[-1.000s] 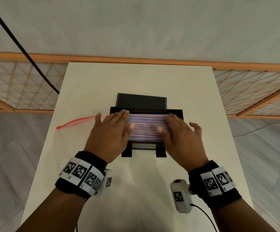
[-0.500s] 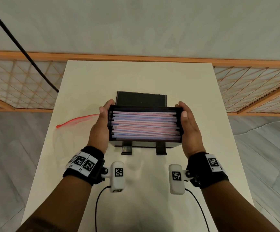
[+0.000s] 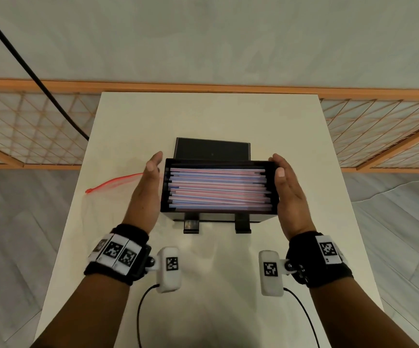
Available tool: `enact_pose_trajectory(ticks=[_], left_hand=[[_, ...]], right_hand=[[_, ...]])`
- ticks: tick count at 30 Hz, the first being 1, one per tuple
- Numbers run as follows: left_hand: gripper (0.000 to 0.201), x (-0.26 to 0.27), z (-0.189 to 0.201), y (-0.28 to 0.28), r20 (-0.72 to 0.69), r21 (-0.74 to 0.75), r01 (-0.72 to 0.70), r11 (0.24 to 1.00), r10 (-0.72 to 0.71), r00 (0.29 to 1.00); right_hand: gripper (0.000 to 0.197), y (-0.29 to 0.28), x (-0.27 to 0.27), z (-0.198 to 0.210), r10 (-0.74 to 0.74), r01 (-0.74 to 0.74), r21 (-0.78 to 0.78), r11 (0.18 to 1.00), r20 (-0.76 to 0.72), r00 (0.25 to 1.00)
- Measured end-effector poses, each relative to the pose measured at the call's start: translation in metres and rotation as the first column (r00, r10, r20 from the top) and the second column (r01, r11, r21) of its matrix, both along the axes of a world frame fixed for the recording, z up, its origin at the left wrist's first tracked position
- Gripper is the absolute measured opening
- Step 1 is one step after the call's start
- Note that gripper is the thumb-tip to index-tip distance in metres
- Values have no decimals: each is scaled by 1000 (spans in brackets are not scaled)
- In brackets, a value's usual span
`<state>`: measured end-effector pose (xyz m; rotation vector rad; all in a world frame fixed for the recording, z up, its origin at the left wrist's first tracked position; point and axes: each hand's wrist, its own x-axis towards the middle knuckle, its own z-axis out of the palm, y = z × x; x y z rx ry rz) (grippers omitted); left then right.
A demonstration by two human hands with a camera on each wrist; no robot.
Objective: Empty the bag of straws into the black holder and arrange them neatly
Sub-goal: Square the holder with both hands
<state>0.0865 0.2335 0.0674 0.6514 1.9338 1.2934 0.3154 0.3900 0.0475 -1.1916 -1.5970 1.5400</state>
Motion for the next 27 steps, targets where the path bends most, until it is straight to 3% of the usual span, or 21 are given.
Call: enact_pose_trajectory(ticks=[2, 4, 5, 6, 8, 9, 10, 12, 14, 17, 19, 21, 22, 24, 25, 27], left_hand=[[84, -12, 10, -22, -268, -98, 82, 992, -106, 958], [99, -28, 12, -48, -504, -316, 95, 944, -252, 826], [110, -32, 9, -60, -547, -478, 67, 876, -356, 757], [122, -35, 1, -70, -499, -635, 47, 771, -456, 737], [138, -34, -19, -84, -281, -813, 90, 576, -522, 805], [138, -32, -34, -90, -220, -832, 113, 543, -511, 831], [131, -32, -51, -94, -213, -819, 115, 562, -484, 849], [96, -34, -77, -104, -260, -740, 78, 668, -392, 882], [59, -35, -85, -114, -319, -662, 36, 748, -325, 890], [31, -31, -62, -136, -408, -481, -21, 877, -202, 890], [24, -24, -24, -153, -339, -337, 27, 941, -148, 929], [23, -16, 14, -170, -95, -138, 35, 990, -49, 994], [19, -12, 27, -179, 24, -60, -13, 998, 14, 1000], [14, -11, 44, -200, 125, 28, -105, 994, 101, 987], [26, -12, 47, -214, 111, 86, -137, 987, 128, 986], [63, -17, 50, -246, -8, 133, -158, 978, 161, 987]], right_hand=[[42, -5, 10, 10, -32, 31, 87, 996, 17, 999], [40, -13, 22, 19, -40, 34, 191, 981, 28, 999], [40, -19, 27, 23, -36, 25, 243, 970, 41, 999], [40, -26, 29, 26, -29, 12, 296, 955, 53, 998], [40, -44, 22, 36, 22, -52, 387, 920, 82, 996], [39, -56, 14, 40, 71, -111, 425, 898, 109, 992], [38, -68, 4, 44, 136, -186, 456, 870, 140, 981], [36, -95, -20, 49, 309, -373, 476, 796, 209, 928], [40, -120, -44, 50, 492, -574, 453, 683, 295, 819], [64, -152, -77, 46, 630, -792, 352, 500, 480, 611], [94, -169, -99, 40, 640, -879, 262, 398, 607, 471], [107, -186, -121, 34, 660, -928, 216, 303, 655, 368], [96, -193, -130, 29, 708, -931, 212, 297, 605, 363], [54, -209, -147, 25, 784, -892, 206, 404, 425, 453], [39, -214, -154, 24, 786, -859, 164, 486, 349, 511], [27, -226, -165, 28, 769, -780, -46, 624, 214, 603]])
